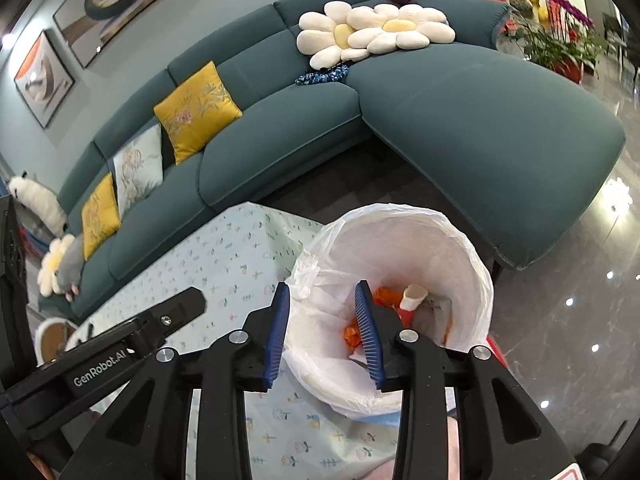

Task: Collect trash

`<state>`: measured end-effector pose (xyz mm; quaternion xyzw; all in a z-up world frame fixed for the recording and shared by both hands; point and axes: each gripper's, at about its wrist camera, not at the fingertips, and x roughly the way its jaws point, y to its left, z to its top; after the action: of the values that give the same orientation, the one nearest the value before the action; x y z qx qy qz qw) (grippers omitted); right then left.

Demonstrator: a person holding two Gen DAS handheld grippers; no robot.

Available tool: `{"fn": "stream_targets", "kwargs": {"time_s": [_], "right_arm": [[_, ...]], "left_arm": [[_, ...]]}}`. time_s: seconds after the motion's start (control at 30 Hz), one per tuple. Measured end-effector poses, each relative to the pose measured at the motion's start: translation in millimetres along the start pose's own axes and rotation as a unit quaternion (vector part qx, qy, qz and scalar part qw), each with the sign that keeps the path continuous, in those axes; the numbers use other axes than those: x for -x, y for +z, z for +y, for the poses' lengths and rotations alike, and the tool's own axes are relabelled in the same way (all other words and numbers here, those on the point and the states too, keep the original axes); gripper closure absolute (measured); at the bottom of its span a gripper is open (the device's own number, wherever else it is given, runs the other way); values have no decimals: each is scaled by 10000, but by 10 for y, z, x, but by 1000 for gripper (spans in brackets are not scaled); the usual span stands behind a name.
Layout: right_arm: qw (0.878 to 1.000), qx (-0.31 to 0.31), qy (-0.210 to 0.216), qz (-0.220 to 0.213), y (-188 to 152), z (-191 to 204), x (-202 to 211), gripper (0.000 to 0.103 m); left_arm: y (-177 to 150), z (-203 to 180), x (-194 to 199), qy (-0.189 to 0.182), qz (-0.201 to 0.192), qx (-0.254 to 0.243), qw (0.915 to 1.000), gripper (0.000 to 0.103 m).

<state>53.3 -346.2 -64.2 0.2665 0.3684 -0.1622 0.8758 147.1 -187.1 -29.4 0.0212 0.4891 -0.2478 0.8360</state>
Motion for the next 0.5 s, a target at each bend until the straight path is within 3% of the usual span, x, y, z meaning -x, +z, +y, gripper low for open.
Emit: {"fn": "stream_targets", "kwargs": {"time_s": [0.5], "right_arm": [[9940, 928, -572, 132, -431, 481, 272, 21]], "left_arm": [[-415, 602, 424, 890, -287, 41, 9956, 23]]}}
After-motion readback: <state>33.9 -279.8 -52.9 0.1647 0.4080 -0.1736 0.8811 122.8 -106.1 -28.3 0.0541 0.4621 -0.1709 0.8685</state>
